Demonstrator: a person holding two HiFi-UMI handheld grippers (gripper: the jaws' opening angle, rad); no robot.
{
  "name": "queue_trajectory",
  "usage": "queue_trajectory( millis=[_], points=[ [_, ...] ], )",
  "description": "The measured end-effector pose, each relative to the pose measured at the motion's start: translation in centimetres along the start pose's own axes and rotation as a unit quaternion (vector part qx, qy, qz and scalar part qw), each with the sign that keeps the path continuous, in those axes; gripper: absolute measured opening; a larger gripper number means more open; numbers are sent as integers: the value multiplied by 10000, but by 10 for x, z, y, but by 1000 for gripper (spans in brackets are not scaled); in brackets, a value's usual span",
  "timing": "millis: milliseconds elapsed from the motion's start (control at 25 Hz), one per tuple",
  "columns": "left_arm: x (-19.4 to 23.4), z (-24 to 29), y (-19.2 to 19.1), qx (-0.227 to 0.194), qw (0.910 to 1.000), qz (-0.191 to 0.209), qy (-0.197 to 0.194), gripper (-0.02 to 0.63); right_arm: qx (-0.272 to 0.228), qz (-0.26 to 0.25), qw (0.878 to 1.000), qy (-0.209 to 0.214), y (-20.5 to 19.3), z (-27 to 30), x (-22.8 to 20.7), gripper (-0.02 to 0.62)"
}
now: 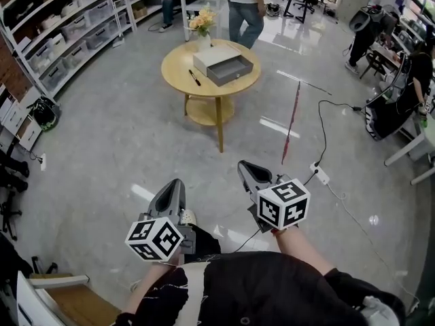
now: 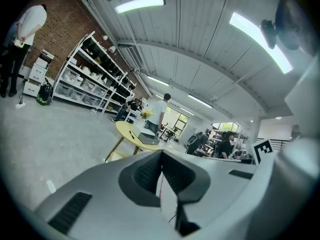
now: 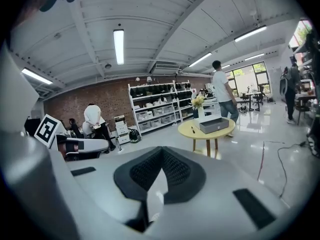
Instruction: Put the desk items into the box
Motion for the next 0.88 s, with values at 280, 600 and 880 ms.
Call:
queue_trajectory(
  millis=[280, 600, 880],
  points=[
    [38, 52, 44, 151, 9997, 1, -175, 11, 37, 210, 9997, -104, 37, 61, -20, 5],
    [80, 98, 114, 147, 9993, 109, -311, 11, -116, 386, 9990, -175, 93, 122, -29, 5],
    [115, 130, 162, 178, 9983, 229, -509, 11, -284, 548, 9975, -355, 127, 166, -36, 5]
  ],
)
Point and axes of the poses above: the fingertips, and each gripper's own axes: z forward along the fingers, x to its left, y out of its top, the point moved 1 cm from there along -z, backward along the fingers, and after that the axes turned 11 degrees about x, right-handed, at the moved point
